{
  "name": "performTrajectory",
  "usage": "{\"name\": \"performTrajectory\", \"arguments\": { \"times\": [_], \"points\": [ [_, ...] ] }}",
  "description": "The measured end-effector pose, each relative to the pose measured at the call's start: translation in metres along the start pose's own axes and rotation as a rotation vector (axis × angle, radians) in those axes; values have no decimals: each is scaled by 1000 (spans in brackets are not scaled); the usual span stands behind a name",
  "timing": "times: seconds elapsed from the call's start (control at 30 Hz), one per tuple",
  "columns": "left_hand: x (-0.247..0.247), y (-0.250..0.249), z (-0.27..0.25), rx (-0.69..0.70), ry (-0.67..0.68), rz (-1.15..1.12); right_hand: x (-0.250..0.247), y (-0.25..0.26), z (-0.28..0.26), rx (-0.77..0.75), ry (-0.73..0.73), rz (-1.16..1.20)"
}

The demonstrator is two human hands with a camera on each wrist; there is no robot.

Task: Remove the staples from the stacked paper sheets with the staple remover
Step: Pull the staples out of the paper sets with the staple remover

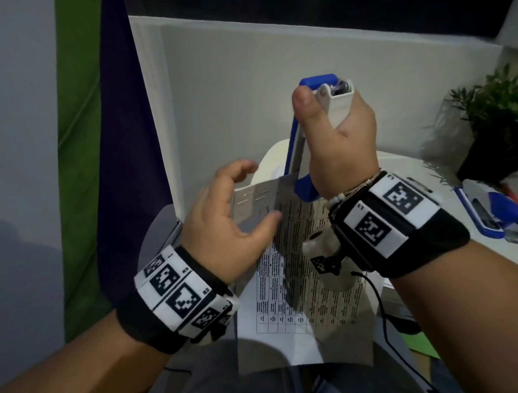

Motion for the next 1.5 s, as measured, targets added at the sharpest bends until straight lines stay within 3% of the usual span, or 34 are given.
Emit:
{"name": "performTrajectory", "arguments": {
  "times": [0.1,0.23,0.5,0.87,1.07,1.17,1.27,1.33,1.5],
  "points": [
    [-5,-10,9,-78,93,82,7,1,-7,-16,21,9],
    [-7,-8,11,-220,108,11,14,1,-14,-27,11,40],
    [5,-5,12,-269,54,-214,18,1,-17,-17,-29,48],
    [8,1,10,-224,32,-118,27,-16,-14,50,27,22],
    [1,22,23,-254,257,-194,15,-17,-8,61,5,26],
    [-13,31,31,-329,124,-279,0,-7,-1,66,-101,53],
    [-29,36,41,-354,-80,-295,-23,13,10,-49,-325,207],
    [-38,42,46,-399,-211,-357,-34,22,17,-113,-395,275],
    [-46,50,48,-481,-339,-396,-36,16,20,-48,-259,80]
  ]
}}
Point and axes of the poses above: each hand's wrist, its own z-axis towards the middle knuckle, its own x-axis out of the palm, y = z × x, the point moved 3 cm from there along z, towards the middle knuckle, and after that the axes turned 5 degrees about x, right-handed, at the moved point
